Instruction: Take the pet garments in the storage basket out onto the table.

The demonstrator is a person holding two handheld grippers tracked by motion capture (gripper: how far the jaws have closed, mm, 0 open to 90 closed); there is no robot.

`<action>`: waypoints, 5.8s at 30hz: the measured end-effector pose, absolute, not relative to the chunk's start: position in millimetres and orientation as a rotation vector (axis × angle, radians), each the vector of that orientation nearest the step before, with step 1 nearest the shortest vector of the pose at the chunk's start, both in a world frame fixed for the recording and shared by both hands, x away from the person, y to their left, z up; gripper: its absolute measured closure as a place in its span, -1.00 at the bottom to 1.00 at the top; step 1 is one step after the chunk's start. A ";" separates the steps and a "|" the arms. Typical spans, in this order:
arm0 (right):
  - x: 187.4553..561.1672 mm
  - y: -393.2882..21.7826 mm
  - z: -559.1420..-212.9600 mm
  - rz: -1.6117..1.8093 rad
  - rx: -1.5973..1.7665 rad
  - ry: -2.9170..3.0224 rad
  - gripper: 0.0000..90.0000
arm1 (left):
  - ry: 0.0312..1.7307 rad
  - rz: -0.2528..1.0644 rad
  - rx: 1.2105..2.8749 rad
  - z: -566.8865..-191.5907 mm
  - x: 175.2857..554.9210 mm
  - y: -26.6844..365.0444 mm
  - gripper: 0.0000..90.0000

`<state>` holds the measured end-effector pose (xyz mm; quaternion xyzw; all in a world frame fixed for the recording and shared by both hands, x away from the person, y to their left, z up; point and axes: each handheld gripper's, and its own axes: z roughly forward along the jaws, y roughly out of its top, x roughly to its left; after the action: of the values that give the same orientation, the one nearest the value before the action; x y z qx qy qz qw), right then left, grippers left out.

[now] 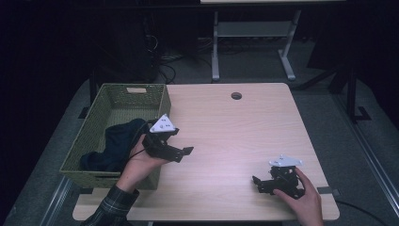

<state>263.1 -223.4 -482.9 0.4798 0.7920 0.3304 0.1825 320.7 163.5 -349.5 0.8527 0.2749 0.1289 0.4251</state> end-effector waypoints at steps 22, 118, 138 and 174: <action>262.7 -223.5 -482.9 0.934 1.353 2.235 -0.99 | 0.759 0.345 2.093 -343.0 325.0 195.2 -0.62; 262.4 -223.6 -482.9 0.934 1.352 2.236 -0.99 | 1.233 0.431 2.352 -400.8 366.6 324.4 -0.63; 262.3 -223.6 -482.8 0.933 1.354 2.236 -0.99 | 1.350 0.299 2.425 -409.1 374.5 319.6 0.68; 262.4 -223.6 -482.9 0.934 1.353 2.236 -0.99 | 1.104 0.398 1.832 -309.9 339.2 342.2 0.79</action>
<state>262.4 -223.6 -482.9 0.4793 0.7922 0.3308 0.1823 339.2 342.2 -309.9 0.7457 0.4494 0.1621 0.4645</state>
